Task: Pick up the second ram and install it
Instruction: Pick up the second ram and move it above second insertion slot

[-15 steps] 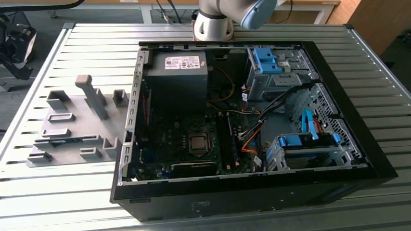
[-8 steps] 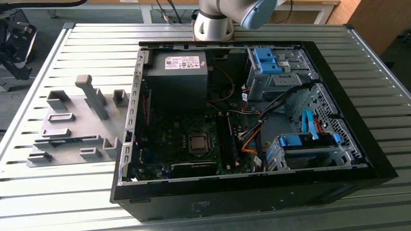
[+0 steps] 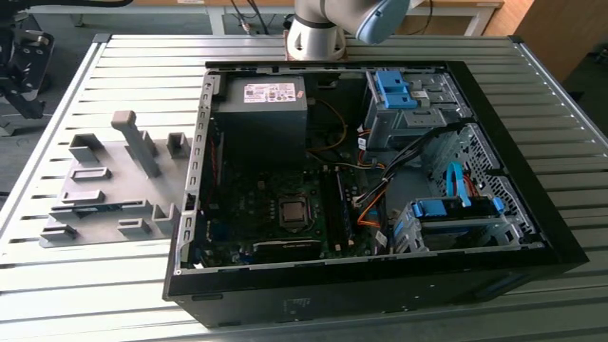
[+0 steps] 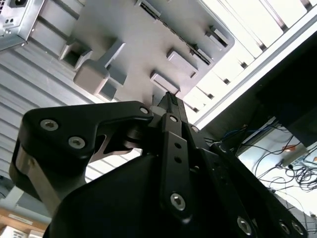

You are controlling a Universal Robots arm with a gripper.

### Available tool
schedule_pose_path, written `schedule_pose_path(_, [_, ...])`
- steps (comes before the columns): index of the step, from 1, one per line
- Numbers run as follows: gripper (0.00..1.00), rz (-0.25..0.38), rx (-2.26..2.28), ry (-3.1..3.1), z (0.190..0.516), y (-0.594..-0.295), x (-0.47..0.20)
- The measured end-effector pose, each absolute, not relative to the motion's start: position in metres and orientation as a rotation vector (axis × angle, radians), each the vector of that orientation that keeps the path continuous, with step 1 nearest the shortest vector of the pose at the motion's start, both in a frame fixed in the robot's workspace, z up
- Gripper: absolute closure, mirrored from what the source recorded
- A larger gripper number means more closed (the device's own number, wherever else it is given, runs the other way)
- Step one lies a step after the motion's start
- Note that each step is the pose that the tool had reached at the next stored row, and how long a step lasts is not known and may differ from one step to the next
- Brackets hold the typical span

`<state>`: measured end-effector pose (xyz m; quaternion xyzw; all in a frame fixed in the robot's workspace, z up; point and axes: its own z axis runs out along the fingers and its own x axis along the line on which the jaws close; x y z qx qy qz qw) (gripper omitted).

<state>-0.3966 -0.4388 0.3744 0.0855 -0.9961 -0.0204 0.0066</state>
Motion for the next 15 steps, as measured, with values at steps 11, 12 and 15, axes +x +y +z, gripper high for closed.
schedule_pose_path(11, [0.89,-0.062,0.406,-3.099,0.3741,-0.4388,-0.3968])
schedule_pose_path(12, [0.89,-0.062,0.407,-3.099,0.3741,-0.4388,-0.3968])
schedule_pose_path(15, [0.89,-0.062,0.408,-3.099,0.3741,-0.4388,-0.3968])
